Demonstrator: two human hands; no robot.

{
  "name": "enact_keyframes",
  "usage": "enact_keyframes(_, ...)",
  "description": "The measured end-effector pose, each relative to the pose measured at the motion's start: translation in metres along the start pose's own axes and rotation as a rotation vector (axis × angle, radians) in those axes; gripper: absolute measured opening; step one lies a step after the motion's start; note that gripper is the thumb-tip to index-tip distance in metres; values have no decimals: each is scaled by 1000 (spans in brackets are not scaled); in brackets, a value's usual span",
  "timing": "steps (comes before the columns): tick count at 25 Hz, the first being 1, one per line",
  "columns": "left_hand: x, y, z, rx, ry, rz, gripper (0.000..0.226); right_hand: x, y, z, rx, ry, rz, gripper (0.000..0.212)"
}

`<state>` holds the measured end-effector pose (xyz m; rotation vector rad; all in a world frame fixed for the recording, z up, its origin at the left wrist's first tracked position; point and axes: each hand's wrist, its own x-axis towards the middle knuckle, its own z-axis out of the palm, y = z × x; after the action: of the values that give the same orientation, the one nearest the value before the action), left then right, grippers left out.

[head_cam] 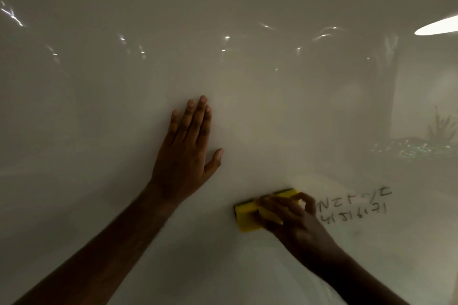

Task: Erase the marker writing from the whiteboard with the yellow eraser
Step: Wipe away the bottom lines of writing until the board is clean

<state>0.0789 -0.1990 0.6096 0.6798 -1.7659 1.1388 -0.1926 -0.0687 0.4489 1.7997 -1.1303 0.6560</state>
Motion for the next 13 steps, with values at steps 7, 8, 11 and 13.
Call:
enact_keyframes(7,0,1,1,-6,-3,8,87,-71,32,-4,-124,-111,-146,45)
enact_keyframes(8,1,2,1,3,-3,10,87,-61,41,-12,-107,-71,-76,45)
enact_keyframes(11,4,7,2,8,-9,5,87,-19,53,-27,-72,32,98,44)
enact_keyframes(13,7,12,3,-2,-11,1,87,-5,42,-21,-33,80,110,47)
